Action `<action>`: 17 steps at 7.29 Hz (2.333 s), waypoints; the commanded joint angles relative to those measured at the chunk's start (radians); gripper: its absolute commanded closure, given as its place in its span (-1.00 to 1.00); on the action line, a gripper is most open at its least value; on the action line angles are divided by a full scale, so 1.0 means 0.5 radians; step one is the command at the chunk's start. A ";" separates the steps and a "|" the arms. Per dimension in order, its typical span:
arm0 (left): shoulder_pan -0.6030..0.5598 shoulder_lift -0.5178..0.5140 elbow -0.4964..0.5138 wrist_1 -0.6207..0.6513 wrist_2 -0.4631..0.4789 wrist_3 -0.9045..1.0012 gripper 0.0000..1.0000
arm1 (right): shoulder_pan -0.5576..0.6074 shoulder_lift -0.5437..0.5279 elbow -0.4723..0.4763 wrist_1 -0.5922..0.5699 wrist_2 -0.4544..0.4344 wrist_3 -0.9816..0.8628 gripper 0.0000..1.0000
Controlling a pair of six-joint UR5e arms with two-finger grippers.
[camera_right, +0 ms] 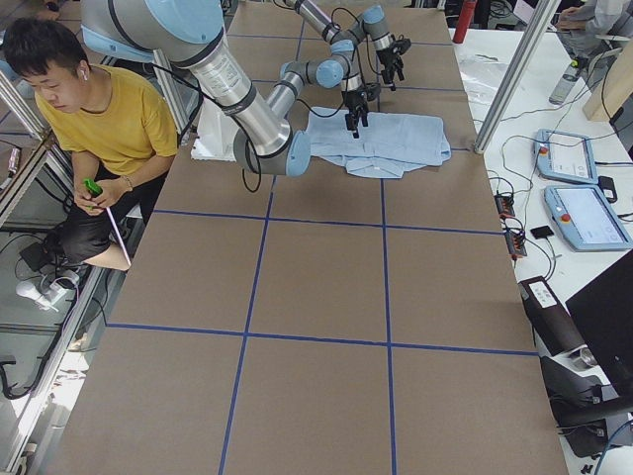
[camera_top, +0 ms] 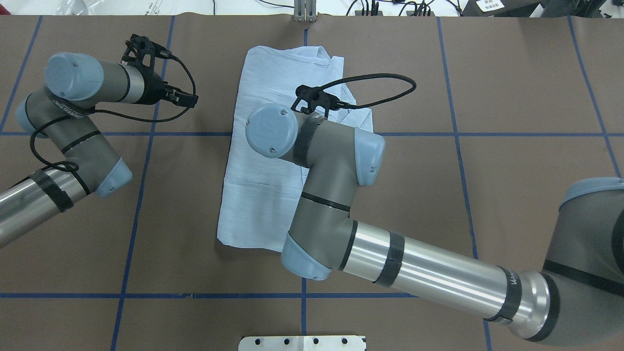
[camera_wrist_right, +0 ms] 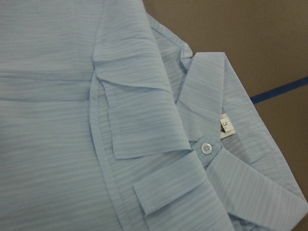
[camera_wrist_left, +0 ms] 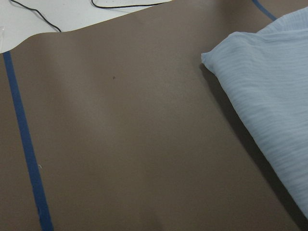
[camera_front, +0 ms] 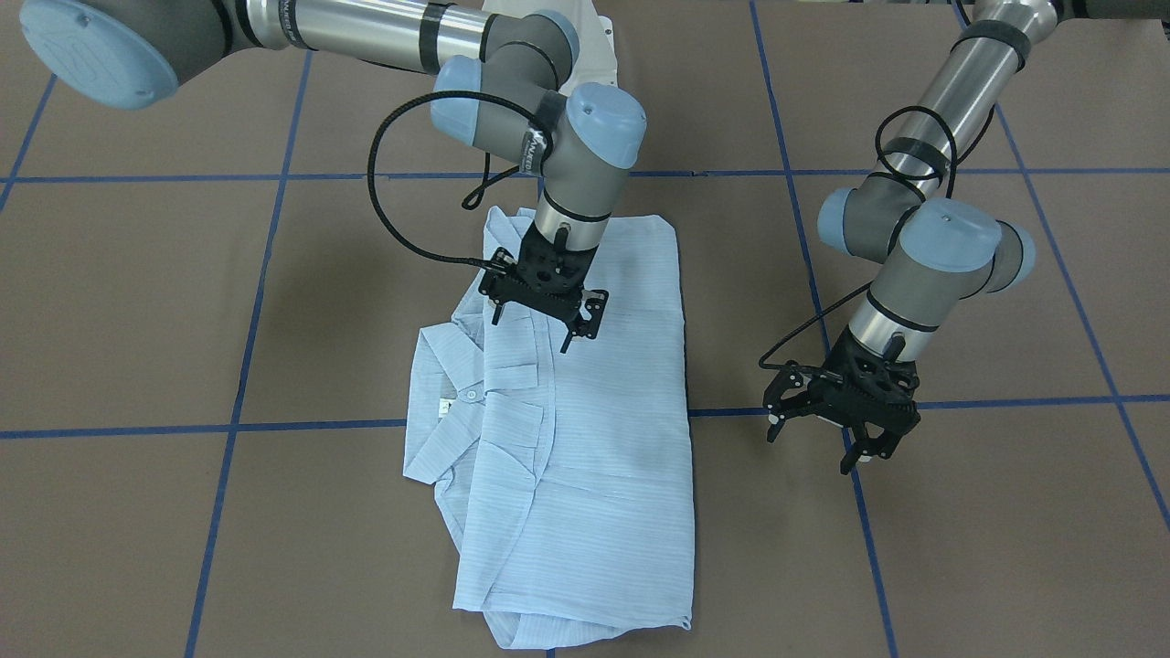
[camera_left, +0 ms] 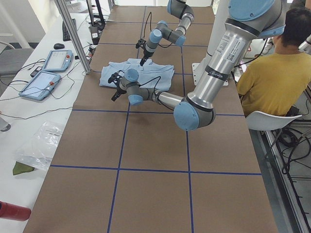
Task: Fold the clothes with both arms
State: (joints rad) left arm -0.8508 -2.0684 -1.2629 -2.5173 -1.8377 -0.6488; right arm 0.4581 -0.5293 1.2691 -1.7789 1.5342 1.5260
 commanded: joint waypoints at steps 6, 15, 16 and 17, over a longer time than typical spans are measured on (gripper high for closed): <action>-0.001 0.020 -0.008 0.000 0.000 0.000 -1.00 | -0.033 0.249 -0.421 -0.283 0.144 -0.754 -1.00; 0.002 0.020 -0.005 -0.003 0.000 0.000 -1.00 | -0.027 0.227 -0.486 -0.253 0.030 -0.803 -1.00; 0.002 0.020 -0.008 -0.003 0.000 0.000 -1.00 | -0.027 0.221 -0.495 -0.253 0.000 -0.806 -1.00; 0.002 0.020 -0.005 -0.003 0.000 -0.003 -1.00 | -0.027 0.221 -0.519 -0.253 -0.025 -0.812 -1.00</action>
State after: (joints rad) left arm -0.8500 -2.0586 -1.2664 -2.5188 -1.8377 -0.6492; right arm 0.4446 -0.4177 1.0209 -1.9051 1.5371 1.1230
